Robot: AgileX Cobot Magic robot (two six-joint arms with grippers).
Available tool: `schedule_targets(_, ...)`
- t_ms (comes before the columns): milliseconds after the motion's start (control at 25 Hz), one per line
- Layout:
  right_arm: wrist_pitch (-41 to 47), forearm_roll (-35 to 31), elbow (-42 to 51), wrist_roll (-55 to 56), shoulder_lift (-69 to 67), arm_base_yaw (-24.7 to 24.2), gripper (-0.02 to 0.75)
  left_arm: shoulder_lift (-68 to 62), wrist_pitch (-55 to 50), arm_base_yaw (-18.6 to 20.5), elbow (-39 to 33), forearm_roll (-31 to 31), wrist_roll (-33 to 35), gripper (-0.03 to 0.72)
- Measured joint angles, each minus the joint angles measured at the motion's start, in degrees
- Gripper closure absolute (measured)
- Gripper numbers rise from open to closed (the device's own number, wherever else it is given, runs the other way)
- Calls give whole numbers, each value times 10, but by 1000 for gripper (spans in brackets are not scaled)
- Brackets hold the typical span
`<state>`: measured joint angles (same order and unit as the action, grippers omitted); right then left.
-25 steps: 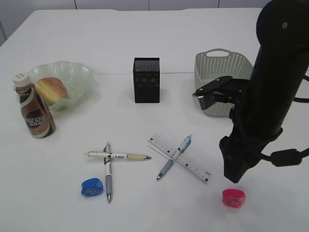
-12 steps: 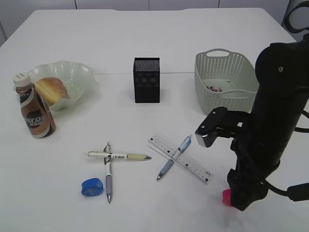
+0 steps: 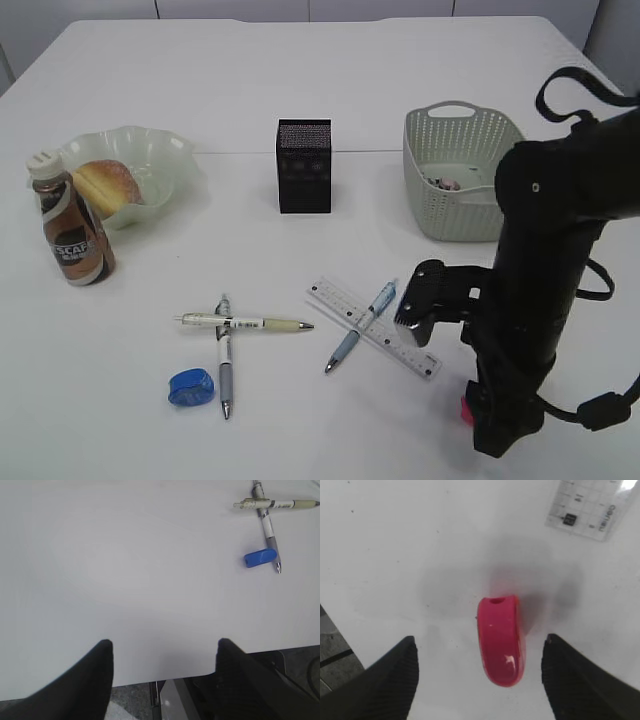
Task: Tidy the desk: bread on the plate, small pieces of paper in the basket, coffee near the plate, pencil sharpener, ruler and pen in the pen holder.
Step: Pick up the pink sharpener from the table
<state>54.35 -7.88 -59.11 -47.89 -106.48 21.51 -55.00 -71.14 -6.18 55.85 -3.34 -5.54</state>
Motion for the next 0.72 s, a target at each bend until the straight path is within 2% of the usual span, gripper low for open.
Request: schedule_targets(720,-54,11,0,-21,-15,0,177,0,-1,0,0,0,0,221)
